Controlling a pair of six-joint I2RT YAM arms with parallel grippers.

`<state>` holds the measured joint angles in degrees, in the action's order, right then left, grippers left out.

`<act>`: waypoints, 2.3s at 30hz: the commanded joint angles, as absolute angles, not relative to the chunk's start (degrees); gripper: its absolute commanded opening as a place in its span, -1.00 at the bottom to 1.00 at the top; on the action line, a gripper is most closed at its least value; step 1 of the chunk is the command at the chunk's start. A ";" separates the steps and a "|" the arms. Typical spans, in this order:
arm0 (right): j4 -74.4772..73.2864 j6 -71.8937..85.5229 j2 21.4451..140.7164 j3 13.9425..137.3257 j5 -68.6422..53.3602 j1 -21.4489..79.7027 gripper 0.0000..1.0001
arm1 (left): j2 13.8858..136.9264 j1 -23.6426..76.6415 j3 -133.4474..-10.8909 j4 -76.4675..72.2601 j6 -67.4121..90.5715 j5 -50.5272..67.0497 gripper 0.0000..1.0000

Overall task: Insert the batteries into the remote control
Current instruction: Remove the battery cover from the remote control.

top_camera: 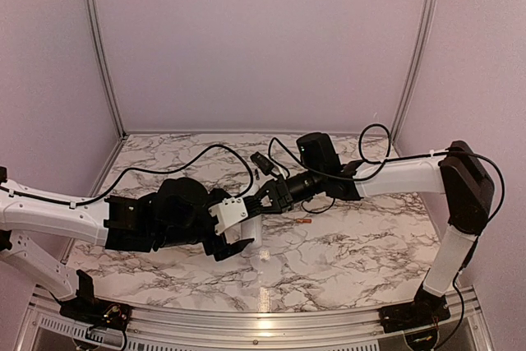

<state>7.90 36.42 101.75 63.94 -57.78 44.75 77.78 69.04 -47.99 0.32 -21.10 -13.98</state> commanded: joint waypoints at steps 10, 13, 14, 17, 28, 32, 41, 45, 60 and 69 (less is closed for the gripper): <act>10.12 38.07 103.06 66.36 -60.29 45.90 -1.00 | 77.23 68.29 -47.94 -2.03 -24.53 -18.52 0.71; 10.00 38.11 103.11 66.36 -60.31 45.92 -1.00 | 76.74 68.29 -47.91 -2.94 -24.80 -20.17 0.64; 9.94 38.02 103.10 66.36 -60.23 45.96 -1.00 | 76.38 68.29 -47.78 -3.50 -24.98 -20.89 0.61; 9.81 38.04 103.56 66.27 -60.21 46.10 -1.00 | 75.36 68.29 -47.33 -5.14 -25.42 -22.09 0.54; 7.10 36.57 104.67 67.12 -58.64 45.97 -1.00 | 71.80 68.29 -46.56 -6.89 -24.02 -18.06 0.53; 6.63 36.37 104.81 67.23 -58.41 45.73 -1.00 | 70.99 68.29 -45.94 -6.69 -23.78 -16.72 0.54; 7.74 37.93 104.48 66.94 -59.01 45.53 -1.00 | 74.20 68.29 -46.85 1.53 -23.62 -9.00 0.90; 8.32 38.30 104.18 66.59 -59.41 45.53 -1.00 | 74.72 68.29 -46.82 1.56 -22.67 -8.73 0.98; 10.28 39.54 103.06 65.48 -60.45 45.53 -1.00 | 77.03 67.37 -47.68 2.73 -21.75 -9.53 0.95; 10.74 39.69 102.76 65.47 -61.06 46.03 -1.00 | 77.52 66.72 -47.73 2.64 -21.96 -11.43 0.90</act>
